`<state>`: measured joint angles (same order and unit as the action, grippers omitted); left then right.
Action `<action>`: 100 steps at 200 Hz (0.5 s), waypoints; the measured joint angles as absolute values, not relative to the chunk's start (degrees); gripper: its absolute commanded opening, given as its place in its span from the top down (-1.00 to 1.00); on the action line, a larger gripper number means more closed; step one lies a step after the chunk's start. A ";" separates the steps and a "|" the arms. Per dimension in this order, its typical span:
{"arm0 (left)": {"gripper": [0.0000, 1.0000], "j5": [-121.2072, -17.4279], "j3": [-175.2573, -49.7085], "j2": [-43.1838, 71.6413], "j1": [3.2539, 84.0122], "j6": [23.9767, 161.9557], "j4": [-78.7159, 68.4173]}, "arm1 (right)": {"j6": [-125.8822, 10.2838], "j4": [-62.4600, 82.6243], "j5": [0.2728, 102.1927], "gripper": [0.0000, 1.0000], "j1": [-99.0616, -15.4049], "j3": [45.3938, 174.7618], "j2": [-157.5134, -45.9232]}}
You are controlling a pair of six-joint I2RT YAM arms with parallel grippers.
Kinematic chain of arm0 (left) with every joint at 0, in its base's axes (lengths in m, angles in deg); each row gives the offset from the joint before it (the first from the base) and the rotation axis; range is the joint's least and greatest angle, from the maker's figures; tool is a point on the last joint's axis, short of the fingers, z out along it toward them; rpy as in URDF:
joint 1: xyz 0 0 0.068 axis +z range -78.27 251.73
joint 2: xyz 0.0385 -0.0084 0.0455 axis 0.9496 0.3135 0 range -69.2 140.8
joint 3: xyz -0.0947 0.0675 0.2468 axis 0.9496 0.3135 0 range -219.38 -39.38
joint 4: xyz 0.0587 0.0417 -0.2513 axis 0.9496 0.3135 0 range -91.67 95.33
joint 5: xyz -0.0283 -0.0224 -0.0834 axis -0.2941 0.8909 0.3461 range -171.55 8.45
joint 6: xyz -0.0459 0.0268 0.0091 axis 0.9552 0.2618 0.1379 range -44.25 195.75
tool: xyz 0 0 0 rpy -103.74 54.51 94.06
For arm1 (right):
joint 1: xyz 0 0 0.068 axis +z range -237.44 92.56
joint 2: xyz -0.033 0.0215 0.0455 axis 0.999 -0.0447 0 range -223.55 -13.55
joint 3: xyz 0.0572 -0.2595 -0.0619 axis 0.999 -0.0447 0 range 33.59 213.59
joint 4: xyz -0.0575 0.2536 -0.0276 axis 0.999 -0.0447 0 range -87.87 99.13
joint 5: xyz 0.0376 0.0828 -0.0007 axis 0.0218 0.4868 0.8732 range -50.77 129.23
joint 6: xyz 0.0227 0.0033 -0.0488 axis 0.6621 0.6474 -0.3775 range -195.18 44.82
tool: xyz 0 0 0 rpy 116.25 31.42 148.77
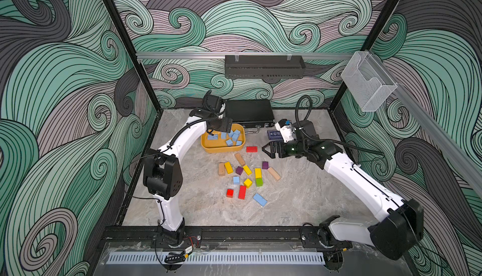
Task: Pick out the blue building blocks
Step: Place the building block in the storage box, then pick up the building block from the center of the board.
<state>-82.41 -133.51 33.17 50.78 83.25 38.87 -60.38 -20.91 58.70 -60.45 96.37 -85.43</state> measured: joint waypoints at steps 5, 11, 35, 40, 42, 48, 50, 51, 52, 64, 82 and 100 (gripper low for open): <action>-0.85 -82.34 -132.50 32.03 50.52 83.28 38.80 | -60.42 -21.65 58.70 -0.98 -60.45 96.02 -84.69; -0.87 -82.32 -131.41 30.81 50.26 83.30 38.71 | -60.44 -22.42 58.72 -0.98 -60.43 95.72 -83.97; -0.96 -82.13 -127.34 26.00 48.97 83.67 38.43 | -60.75 -25.96 58.72 -0.98 -60.02 94.80 -81.28; -0.97 -82.15 -126.69 25.12 48.66 83.76 38.39 | -60.88 -26.86 58.72 -0.98 -59.82 94.67 -80.69; -0.97 -82.13 -126.51 24.90 48.60 83.89 38.34 | -60.90 -27.18 58.70 -0.98 -59.71 94.62 -80.49; -0.97 -82.13 -125.68 23.86 48.16 84.02 38.25 | -61.10 -28.04 58.70 -0.98 -59.43 94.49 -79.86; -0.97 -82.13 -125.42 23.55 48.03 84.11 38.23 | -61.10 -28.32 58.70 -0.98 -59.29 94.43 -79.66; -0.97 -82.13 -125.31 23.42 47.98 84.13 38.23 | -61.12 -28.52 58.70 -0.98 -59.23 94.38 -79.53; -0.97 -82.13 -125.22 23.27 47.90 84.15 38.23 | -61.12 -28.65 58.72 -0.98 -59.19 94.36 -79.44; -0.97 -82.15 -123.78 21.43 46.96 84.39 38.28 | -61.32 -30.24 58.68 -0.98 -58.31 93.84 -78.00; -0.97 -82.39 -121.99 19.09 45.16 84.50 38.23 | -61.36 -32.63 58.61 -0.98 -56.85 92.55 -75.64; -0.97 -82.52 -119.71 16.47 43.42 84.89 38.41 | -61.27 -34.88 58.28 -0.98 -55.29 90.91 -73.67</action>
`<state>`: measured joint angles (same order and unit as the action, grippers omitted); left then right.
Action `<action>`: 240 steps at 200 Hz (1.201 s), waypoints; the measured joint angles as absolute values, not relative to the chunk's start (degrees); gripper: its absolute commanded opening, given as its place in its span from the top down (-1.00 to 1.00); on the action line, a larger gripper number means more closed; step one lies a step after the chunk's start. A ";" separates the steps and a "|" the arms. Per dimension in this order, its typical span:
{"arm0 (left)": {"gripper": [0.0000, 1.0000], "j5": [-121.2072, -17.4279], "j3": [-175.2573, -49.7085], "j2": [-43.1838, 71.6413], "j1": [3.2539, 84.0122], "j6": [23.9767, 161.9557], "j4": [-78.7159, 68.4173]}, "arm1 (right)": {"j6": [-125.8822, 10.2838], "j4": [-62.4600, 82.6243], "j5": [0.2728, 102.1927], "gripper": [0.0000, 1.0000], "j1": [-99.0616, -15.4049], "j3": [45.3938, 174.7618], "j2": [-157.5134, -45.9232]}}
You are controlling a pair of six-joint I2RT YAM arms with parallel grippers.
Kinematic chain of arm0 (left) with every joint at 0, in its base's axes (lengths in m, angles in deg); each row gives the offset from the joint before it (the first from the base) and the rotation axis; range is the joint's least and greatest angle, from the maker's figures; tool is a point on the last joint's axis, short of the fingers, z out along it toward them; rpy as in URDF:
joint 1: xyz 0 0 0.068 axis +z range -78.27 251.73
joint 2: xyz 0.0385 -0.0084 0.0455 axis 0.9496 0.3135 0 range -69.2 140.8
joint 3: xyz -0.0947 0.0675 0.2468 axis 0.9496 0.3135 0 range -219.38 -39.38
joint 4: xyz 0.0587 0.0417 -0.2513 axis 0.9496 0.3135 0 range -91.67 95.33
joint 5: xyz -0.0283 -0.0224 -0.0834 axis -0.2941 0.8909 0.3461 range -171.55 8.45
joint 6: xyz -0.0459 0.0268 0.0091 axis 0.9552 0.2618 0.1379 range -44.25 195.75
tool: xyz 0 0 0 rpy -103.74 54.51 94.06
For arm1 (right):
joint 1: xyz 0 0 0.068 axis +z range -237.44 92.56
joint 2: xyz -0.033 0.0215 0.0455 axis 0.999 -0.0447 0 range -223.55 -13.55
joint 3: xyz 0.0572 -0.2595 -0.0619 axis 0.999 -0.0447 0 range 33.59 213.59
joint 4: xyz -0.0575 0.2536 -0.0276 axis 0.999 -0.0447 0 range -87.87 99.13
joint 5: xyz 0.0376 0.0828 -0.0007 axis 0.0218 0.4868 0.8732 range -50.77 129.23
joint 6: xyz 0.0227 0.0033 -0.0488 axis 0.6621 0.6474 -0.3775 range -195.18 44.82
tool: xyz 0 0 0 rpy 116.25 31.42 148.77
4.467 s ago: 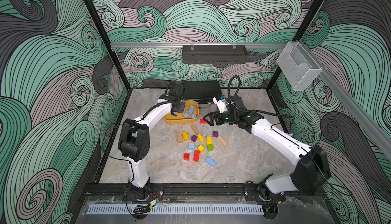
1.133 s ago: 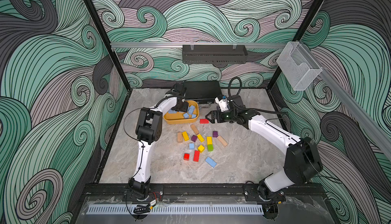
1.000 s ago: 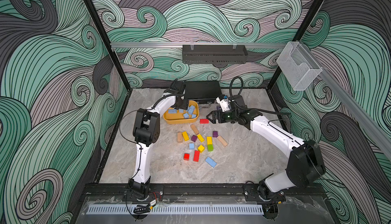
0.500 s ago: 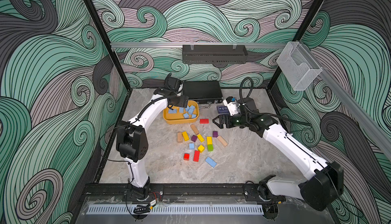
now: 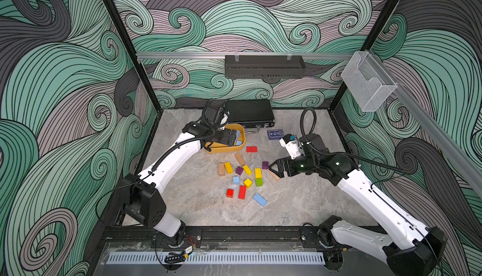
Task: Pick out the blue building blocks
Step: Pick up the building block from the center of the board.
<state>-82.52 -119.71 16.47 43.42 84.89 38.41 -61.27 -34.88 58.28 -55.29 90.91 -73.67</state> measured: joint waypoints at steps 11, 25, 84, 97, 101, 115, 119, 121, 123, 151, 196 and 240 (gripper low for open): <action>-0.97 -82.61 -118.21 14.96 42.59 85.42 38.54 | -61.21 -36.12 57.89 -0.98 -54.25 89.99 -72.75; -0.97 -82.61 -115.71 12.58 41.65 86.40 38.58 | -60.92 -37.46 57.25 -0.98 -52.54 88.92 -71.79; -0.97 -83.66 -104.44 2.96 40.55 91.71 38.87 | -57.01 -39.34 54.48 -0.97 -45.04 83.74 -69.41; -0.97 -84.01 -102.38 1.12 40.44 92.59 39.13 | -56.18 -39.42 53.65 -0.96 -43.38 82.60 -69.43; -0.97 -84.11 -101.73 0.49 40.44 92.96 39.26 | -55.90 -39.49 53.32 -0.96 -42.77 82.30 -69.50; -0.97 -84.40 -99.95 -1.24 40.44 93.79 39.52 | -55.00 -39.51 52.42 -0.95 -40.83 81.53 -69.80; -0.97 -84.46 -99.36 -1.78 40.44 94.07 39.57 | -54.82 -39.49 52.10 -0.94 -40.24 81.38 -69.96; -0.97 -84.51 -99.15 -1.98 40.44 94.18 39.59 | -54.76 -39.45 51.94 -0.94 -39.99 81.31 -70.06; -0.97 -84.55 -98.84 -2.22 40.44 94.31 39.59 | -54.69 -39.42 51.79 -0.94 -39.69 81.27 -70.15; -0.97 -84.99 -95.67 -4.97 40.44 95.36 39.63 | -53.56 -38.00 50.54 -0.91 -36.59 80.55 -72.58; -0.97 -87.92 -92.70 -7.82 40.47 96.50 39.92 | -53.29 -34.00 49.39 -0.89 -34.29 79.45 -78.09; -0.97 -90.43 -92.04 -7.92 40.51 97.42 39.87 | -53.97 -31.05 47.38 -0.81 -33.33 79.45 -84.03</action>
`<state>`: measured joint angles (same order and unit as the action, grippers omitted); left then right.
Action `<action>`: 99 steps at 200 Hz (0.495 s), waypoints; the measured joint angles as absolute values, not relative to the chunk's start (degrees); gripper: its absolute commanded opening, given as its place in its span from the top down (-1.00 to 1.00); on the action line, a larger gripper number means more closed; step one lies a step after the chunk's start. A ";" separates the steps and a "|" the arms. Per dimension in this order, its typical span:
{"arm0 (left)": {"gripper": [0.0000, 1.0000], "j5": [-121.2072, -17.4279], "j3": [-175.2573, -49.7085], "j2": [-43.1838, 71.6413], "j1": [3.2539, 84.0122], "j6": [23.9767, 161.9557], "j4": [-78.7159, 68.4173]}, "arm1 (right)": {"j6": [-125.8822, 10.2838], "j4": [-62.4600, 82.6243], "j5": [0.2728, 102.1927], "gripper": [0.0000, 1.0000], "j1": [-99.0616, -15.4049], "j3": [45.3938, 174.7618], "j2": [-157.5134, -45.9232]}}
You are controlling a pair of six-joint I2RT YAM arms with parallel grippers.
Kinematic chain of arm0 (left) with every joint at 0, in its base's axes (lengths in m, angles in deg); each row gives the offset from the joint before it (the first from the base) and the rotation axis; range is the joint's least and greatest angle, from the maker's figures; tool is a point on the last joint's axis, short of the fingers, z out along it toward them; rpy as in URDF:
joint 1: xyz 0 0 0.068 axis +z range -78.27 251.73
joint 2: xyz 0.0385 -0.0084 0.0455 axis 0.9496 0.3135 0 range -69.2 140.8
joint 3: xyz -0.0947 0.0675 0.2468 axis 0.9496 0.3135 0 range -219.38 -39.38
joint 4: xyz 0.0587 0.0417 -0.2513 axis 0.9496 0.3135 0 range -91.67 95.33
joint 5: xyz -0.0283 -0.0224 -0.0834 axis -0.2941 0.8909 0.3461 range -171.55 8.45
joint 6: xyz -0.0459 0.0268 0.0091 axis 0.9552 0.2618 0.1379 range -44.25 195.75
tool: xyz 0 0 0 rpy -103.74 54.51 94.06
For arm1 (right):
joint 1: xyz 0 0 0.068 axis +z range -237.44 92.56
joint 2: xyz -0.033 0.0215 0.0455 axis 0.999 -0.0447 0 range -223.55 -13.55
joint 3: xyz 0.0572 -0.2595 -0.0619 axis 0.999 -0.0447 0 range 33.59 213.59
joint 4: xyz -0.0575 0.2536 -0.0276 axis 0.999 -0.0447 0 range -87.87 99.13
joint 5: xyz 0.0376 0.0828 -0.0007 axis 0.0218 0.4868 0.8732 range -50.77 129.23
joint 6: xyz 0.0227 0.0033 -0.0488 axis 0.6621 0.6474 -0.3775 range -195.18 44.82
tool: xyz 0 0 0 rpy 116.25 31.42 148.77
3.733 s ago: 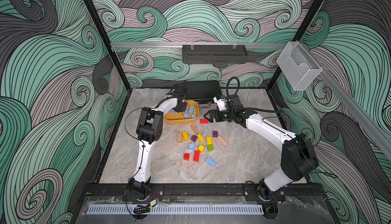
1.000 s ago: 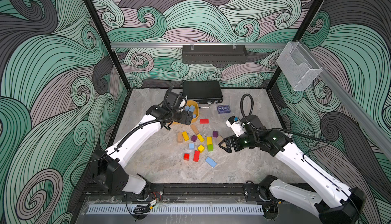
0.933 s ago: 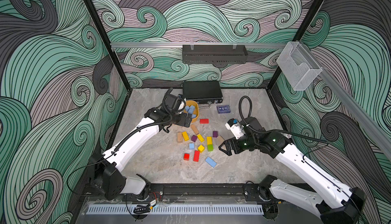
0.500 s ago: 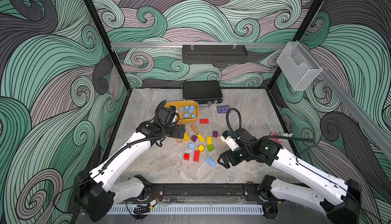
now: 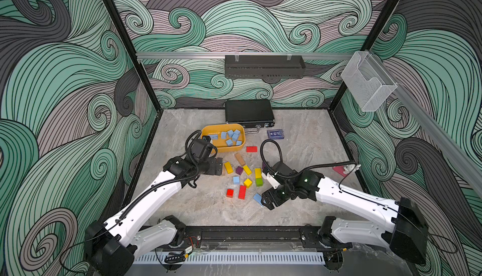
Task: Pick out the blue building blocks
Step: Pick up the building block from the center of the board.
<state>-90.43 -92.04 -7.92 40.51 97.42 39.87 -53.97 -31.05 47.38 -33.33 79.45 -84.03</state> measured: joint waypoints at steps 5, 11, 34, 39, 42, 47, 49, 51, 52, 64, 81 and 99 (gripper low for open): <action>-0.97 -90.54 -91.76 -7.92 40.60 97.44 39.92 | -53.99 -30.75 47.09 -0.81 -33.22 79.45 -84.73; -0.97 -90.67 -91.39 -7.92 40.68 97.44 39.92 | -54.19 -30.44 46.76 -0.80 -33.02 79.48 -85.67; -0.97 -91.00 -90.16 -7.92 41.84 97.44 40.05 | -55.06 -29.30 45.80 -0.76 -32.35 79.69 -89.19; -0.97 -91.02 -90.05 -7.92 42.30 97.44 40.20 | -55.20 -29.02 45.61 -0.74 -32.21 79.89 -90.06; -0.97 -91.00 -89.97 -7.92 42.61 97.44 40.20 | -55.30 -28.89 45.61 -0.73 -32.08 80.00 -90.52; -0.97 -91.02 -89.84 -7.92 43.13 97.44 40.20 | -55.50 -28.67 45.41 -0.71 -31.97 80.22 -91.31; -0.97 -91.00 -89.79 -7.92 43.39 97.44 40.22 | -55.57 -28.58 45.36 -0.71 -31.93 80.35 -91.59; -0.97 -91.00 -89.77 -7.92 43.63 97.44 40.29 | -55.57 -28.50 45.32 -0.70 -31.86 80.46 -91.86; -0.97 -91.00 -89.75 -7.92 43.72 97.44 40.31 | -55.63 -28.41 45.28 -0.70 -31.80 80.53 -92.10; -0.97 -90.96 -89.53 -7.92 45.14 97.44 40.33 | -56.27 -27.86 45.01 -0.66 -31.38 81.49 -94.15; -0.97 -90.91 -89.38 -7.95 47.02 97.42 40.35 | -57.14 -27.18 44.38 -0.60 -30.68 82.95 -97.01; -0.97 -90.61 -89.16 -8.06 48.73 97.40 40.35 | -57.84 -26.29 43.66 -0.54 -29.96 84.42 -99.81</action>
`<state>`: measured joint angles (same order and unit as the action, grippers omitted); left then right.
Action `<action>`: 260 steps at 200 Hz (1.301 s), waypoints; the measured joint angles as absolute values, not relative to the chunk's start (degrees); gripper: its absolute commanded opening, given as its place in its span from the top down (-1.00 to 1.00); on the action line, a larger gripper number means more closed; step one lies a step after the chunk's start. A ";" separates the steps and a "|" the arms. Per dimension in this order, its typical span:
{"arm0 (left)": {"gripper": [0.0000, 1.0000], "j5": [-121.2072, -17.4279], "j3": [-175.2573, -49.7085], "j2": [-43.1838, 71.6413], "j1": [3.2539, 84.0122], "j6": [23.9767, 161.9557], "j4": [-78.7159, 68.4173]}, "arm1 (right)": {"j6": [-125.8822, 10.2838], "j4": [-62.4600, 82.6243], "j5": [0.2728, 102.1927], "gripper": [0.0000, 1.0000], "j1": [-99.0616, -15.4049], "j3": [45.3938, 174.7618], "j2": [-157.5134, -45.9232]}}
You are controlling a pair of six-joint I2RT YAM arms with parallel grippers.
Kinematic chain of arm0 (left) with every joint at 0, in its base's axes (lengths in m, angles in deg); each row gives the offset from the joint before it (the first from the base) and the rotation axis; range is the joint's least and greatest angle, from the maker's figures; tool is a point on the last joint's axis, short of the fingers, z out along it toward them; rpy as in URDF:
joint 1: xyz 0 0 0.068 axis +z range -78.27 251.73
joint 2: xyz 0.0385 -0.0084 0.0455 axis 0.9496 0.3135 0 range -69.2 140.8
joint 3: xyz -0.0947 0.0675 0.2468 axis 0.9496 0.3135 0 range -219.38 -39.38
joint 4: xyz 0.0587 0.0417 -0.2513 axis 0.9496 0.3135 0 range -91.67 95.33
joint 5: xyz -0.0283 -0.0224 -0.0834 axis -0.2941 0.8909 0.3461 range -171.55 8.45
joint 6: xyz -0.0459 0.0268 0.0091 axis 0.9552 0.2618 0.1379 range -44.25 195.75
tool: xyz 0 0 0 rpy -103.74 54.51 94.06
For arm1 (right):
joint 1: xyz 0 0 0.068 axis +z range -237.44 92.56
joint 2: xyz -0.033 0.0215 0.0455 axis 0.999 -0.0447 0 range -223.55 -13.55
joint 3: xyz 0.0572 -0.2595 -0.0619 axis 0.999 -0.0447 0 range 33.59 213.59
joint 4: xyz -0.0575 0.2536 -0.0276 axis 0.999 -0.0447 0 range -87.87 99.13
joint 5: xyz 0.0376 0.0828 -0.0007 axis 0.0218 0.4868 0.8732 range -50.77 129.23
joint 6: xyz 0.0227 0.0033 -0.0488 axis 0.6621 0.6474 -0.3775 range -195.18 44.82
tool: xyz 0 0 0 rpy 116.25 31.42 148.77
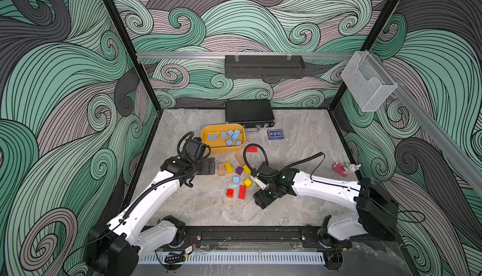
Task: Pick out the blue building blocks
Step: Pick up the building block from the center of the board.
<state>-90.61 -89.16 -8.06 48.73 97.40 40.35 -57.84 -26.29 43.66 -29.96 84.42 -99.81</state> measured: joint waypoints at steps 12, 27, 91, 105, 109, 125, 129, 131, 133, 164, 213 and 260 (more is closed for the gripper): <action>-0.97 -90.19 -88.92 -8.19 49.73 97.40 40.35 | -58.17 -25.63 43.31 -0.50 -29.55 84.79 -101.10; -0.97 -89.82 -88.72 -8.23 50.74 97.37 40.37 | -58.50 -25.11 42.72 -0.48 -29.22 84.94 -102.59; -0.97 -88.46 -88.24 -8.23 52.77 97.07 40.11 | -59.81 -24.15 39.73 -0.32 -28.87 85.53 -106.11; -0.97 -88.36 -88.22 -8.23 53.03 96.89 40.05 | -60.27 -23.95 39.16 -0.28 -28.87 85.53 -106.50; -0.97 -88.33 -88.22 -8.23 53.10 96.85 40.02 | -60.44 -23.88 39.07 -0.27 -28.85 85.53 -106.72; -0.97 -88.33 -88.22 -8.23 53.25 96.76 39.92 | -61.14 -23.45 38.87 -0.23 -28.83 85.55 -107.40; -0.97 -88.33 -88.22 -8.23 53.30 96.76 39.89 | -61.34 -23.34 38.81 -0.21 -28.83 85.55 -107.57; -0.97 -88.33 -88.22 -8.23 53.30 96.74 39.89 | -61.36 -23.27 38.79 -0.21 -28.83 85.55 -107.66; -0.97 -88.33 -88.22 -8.23 53.30 96.76 39.89 | -61.47 -23.21 38.76 -0.20 -28.83 85.55 -107.77; -0.97 -88.33 -88.22 -8.23 53.43 96.70 39.92 | -62.71 -22.51 38.15 -0.09 -28.76 85.55 -108.51; -0.97 -88.33 -88.22 -8.25 53.95 96.24 39.94 | -63.85 -21.79 37.63 0.14 -28.26 86.19 -109.25; -0.97 -88.33 -88.22 -8.25 54.17 95.73 39.94 | -64.09 -21.39 37.61 0.38 -27.82 86.19 -109.21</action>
